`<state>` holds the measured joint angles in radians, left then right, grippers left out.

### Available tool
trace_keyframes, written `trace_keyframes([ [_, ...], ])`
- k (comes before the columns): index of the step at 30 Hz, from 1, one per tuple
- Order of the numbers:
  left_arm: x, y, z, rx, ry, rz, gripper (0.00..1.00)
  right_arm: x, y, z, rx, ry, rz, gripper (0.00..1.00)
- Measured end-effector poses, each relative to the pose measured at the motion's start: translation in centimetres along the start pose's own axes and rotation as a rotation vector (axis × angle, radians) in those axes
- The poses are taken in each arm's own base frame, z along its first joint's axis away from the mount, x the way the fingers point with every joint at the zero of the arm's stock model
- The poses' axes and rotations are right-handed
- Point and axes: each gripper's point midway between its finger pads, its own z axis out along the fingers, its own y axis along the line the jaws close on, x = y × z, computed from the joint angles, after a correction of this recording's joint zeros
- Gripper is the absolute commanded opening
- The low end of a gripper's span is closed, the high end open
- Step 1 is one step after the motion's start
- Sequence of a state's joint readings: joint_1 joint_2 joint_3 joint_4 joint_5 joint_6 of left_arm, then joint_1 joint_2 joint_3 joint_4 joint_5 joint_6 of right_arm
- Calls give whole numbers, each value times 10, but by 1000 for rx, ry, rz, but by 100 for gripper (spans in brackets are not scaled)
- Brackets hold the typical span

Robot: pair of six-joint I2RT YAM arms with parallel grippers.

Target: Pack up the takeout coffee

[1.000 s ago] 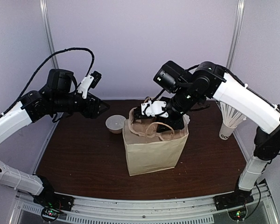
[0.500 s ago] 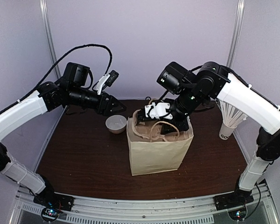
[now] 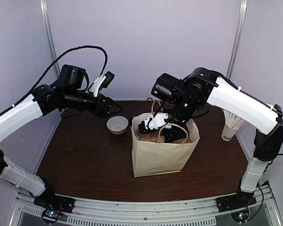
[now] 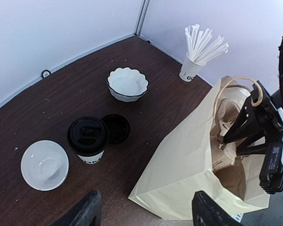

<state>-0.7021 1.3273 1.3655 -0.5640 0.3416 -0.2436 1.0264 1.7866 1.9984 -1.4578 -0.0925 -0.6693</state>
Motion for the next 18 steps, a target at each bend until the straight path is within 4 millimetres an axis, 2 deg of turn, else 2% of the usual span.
trace_keyframes([
  [10, 9, 4, 1, -17, 21, -6, 69, 12, 11, 36, -88, 109, -2, 33],
  [18, 15, 5, 3, -17, 35, -11, 69, 14, 22, 60, -141, 110, 4, 33],
])
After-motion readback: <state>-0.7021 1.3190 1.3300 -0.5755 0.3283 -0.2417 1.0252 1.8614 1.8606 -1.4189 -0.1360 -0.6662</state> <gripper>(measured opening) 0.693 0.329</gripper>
